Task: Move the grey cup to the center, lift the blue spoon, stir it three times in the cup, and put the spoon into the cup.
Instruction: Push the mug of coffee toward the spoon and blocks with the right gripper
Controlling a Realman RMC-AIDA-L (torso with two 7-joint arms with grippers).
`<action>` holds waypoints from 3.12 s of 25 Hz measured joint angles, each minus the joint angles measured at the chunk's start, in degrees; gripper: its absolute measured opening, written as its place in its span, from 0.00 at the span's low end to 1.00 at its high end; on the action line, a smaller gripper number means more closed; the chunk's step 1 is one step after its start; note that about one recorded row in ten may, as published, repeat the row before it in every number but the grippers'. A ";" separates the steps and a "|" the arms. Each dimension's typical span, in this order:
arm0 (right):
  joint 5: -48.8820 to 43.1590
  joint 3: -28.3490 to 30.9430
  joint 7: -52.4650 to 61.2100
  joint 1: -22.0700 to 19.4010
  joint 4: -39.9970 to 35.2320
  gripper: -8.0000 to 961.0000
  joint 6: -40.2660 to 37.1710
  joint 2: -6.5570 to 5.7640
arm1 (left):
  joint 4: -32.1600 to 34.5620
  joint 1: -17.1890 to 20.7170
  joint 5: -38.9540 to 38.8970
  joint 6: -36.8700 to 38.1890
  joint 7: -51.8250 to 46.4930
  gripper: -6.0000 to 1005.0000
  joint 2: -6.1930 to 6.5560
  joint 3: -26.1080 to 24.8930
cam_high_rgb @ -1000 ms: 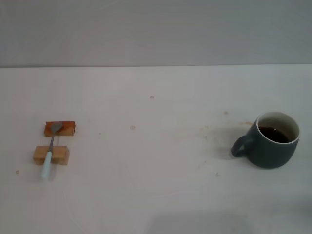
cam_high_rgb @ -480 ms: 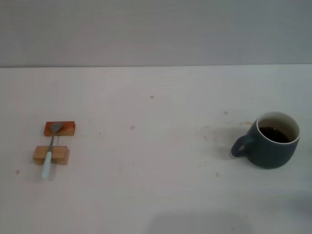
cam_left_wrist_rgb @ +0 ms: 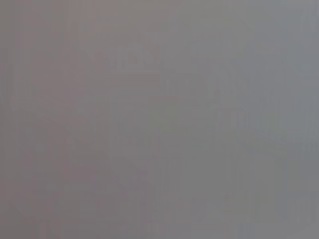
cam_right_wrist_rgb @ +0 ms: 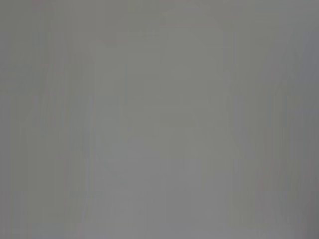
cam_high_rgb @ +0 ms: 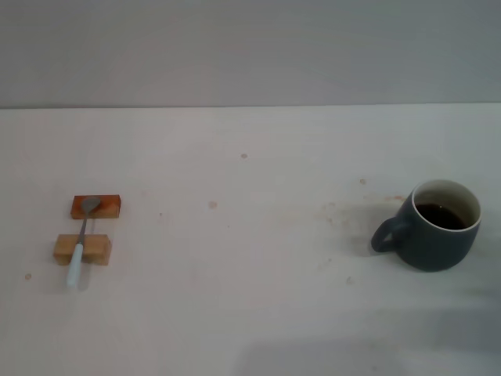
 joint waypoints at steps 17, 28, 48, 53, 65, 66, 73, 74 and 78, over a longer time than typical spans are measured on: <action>-0.12 -11.50 -0.42 3.62 0.07 0.01 -0.02 -0.39 | 0.00 0.95 0.00 2.94 -0.16 0.80 -0.20 0.09; -0.12 -14.78 0.03 5.96 0.29 0.01 1.00 -0.47 | 0.00 0.95 -0.07 3.09 -0.22 0.80 -0.28 0.06; 0.14 -10.51 0.30 10.45 -2.11 0.01 12.13 -0.46 | 0.07 0.99 -0.09 3.09 -0.56 0.80 -0.31 0.09; -4.11 -10.51 0.30 12.49 -1.99 0.01 13.81 -0.59 | 0.29 1.22 -0.08 3.09 -1.91 0.80 -0.34 0.17; -14.57 -10.47 6.57 16.48 -1.51 0.01 15.41 -0.64 | 0.43 1.52 -0.09 3.55 -3.35 0.80 -0.46 0.17; -15.17 -10.47 6.59 16.79 -1.27 0.01 15.61 -0.64 | 0.54 1.42 -0.09 3.54 -3.35 0.80 -0.44 0.17; -18.13 -10.47 6.65 18.56 1.51 0.01 16.84 -0.64 | 0.25 1.56 -0.09 3.75 -3.35 0.80 -0.36 0.17; -18.13 -10.47 6.65 18.56 1.51 0.01 16.84 -0.64 | 0.25 1.56 -0.09 3.75 -3.35 0.80 -0.36 0.17; -19.50 -10.11 6.68 19.12 2.99 0.01 18.01 -0.63 | 0.12 1.57 -0.09 3.80 -3.35 0.80 -0.28 0.17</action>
